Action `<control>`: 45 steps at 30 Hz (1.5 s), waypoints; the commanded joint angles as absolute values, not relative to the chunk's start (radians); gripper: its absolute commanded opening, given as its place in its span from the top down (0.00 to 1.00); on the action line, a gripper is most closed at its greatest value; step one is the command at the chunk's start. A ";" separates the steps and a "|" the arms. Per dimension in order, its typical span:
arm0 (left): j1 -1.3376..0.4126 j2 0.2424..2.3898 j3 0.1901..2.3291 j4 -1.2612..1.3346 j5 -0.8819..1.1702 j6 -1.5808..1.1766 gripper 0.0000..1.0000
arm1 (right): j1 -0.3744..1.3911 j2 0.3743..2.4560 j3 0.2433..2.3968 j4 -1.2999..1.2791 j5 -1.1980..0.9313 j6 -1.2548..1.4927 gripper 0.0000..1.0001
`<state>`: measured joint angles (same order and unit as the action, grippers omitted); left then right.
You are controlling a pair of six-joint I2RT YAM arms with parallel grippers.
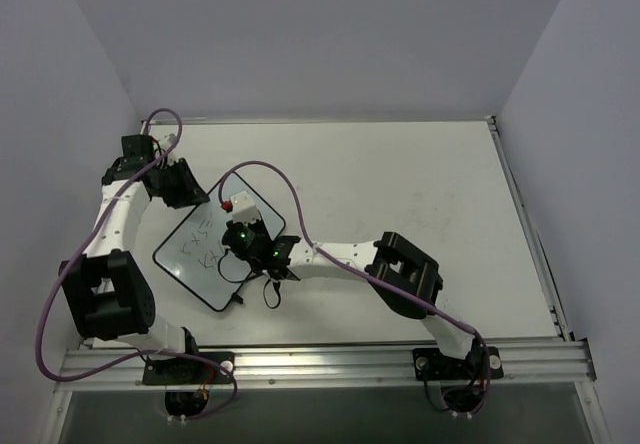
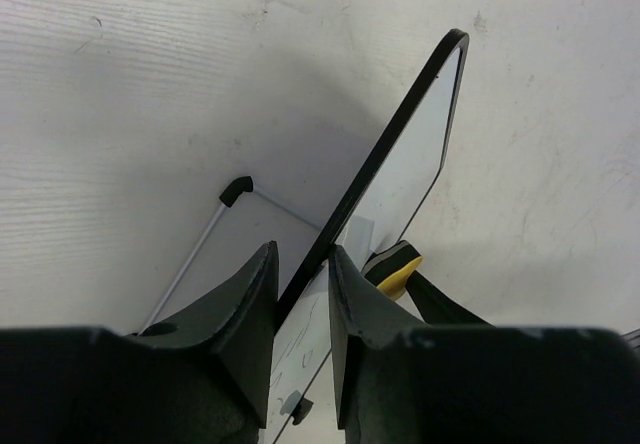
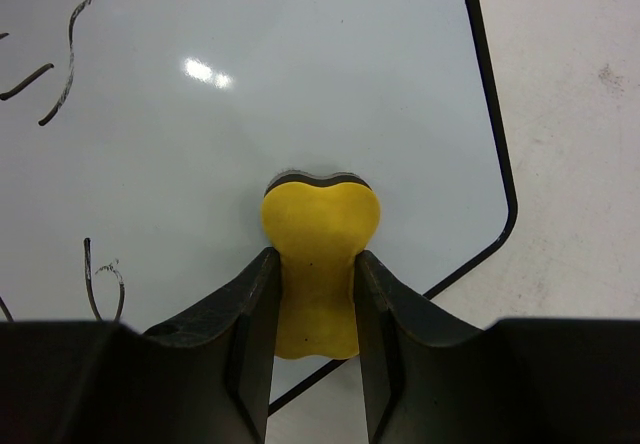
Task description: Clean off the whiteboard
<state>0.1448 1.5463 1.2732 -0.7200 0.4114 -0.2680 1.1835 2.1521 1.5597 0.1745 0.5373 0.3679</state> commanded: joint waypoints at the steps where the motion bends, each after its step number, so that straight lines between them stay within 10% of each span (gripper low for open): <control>1: 0.124 1.522 1.239 -0.752 0.396 -0.284 0.98 | 1.181 2.192 1.577 0.182 0.428 0.377 0.99; 26: 0.091 1.503 1.218 -0.749 0.367 -0.287 0.98 | 1.355 2.154 1.609 0.291 0.276 0.364 1.00; 45: 0.087 1.502 1.221 -0.752 0.357 -0.282 0.98 | 1.175 2.134 1.465 0.368 0.363 0.390 1.00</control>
<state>0.1120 1.5131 1.2404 -0.6716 0.3542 -0.2504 1.2133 2.1315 1.4994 0.3847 0.2802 0.3874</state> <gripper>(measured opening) 0.314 0.283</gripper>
